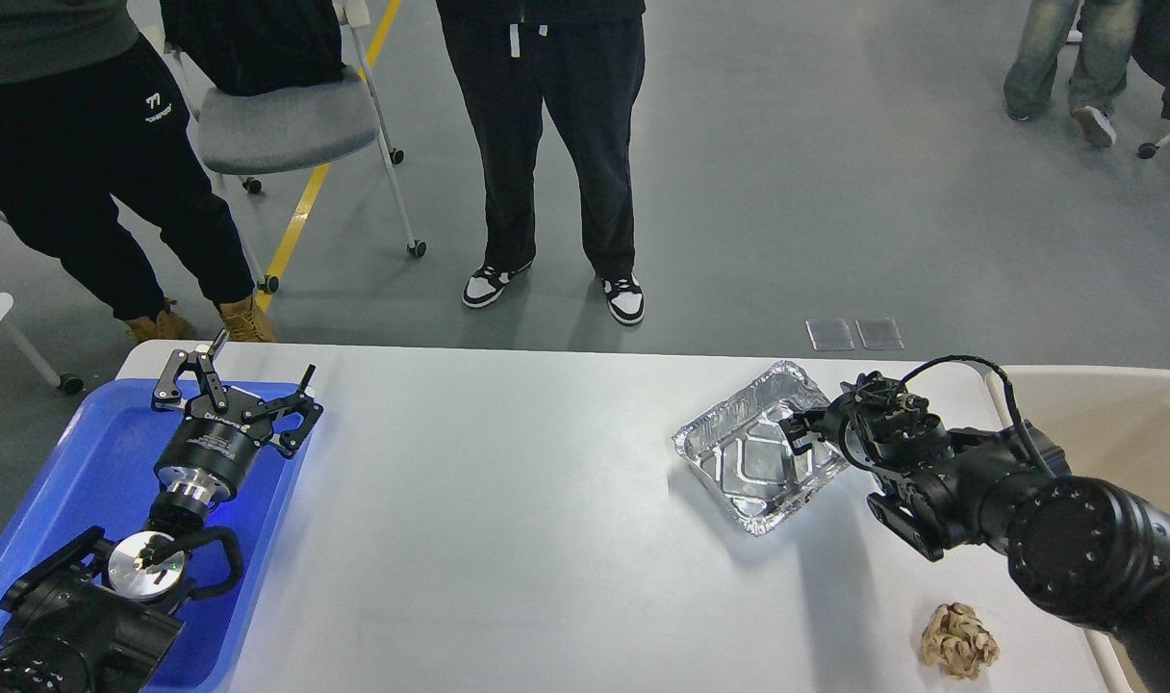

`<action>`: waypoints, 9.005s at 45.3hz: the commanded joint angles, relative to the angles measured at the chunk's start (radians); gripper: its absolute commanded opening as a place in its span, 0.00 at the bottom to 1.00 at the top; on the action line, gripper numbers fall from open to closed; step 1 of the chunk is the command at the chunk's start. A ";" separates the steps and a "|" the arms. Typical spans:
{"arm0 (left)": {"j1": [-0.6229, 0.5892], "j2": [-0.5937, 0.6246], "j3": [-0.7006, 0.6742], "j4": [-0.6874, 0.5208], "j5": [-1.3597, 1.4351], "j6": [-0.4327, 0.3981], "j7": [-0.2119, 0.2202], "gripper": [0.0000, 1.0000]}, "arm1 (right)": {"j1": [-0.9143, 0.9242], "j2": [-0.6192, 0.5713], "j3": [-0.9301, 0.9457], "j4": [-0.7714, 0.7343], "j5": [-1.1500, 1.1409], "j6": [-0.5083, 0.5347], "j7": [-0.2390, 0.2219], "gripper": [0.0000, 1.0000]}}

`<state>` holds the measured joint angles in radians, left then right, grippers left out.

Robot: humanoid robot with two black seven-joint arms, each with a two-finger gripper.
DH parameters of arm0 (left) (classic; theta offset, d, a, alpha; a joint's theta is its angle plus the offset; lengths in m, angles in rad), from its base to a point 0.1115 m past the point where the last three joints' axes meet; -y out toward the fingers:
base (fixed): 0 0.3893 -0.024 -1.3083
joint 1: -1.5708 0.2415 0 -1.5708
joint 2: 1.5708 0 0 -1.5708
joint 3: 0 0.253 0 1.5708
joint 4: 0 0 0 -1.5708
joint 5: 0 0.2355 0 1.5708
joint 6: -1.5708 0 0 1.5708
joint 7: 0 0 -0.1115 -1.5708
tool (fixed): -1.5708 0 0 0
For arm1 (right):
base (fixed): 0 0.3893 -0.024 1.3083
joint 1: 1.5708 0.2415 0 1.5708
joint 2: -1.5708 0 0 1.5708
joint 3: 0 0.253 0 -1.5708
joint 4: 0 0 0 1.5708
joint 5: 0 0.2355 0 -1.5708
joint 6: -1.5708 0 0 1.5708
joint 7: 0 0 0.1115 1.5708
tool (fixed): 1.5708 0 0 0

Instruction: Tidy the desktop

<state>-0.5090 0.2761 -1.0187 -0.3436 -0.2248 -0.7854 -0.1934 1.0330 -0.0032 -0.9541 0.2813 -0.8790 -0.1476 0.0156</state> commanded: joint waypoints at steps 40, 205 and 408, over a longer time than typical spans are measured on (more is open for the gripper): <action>0.000 0.000 0.000 0.000 -0.001 0.000 0.000 1.00 | -0.050 0.003 -0.045 -0.067 -0.029 0.033 0.046 0.00; 0.001 0.002 0.000 0.000 0.001 0.000 0.000 1.00 | -0.344 -0.488 0.619 -0.184 1.017 0.013 -0.083 0.00; 0.001 0.002 0.000 0.000 0.002 0.000 0.002 1.00 | 1.331 -0.494 -0.295 1.329 0.701 0.695 -0.217 1.00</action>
<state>-0.5078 0.2776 -1.0176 -0.3436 -0.2224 -0.7854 -0.1918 2.3241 -0.5048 -1.2178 1.5538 -0.3620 0.4646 -0.1575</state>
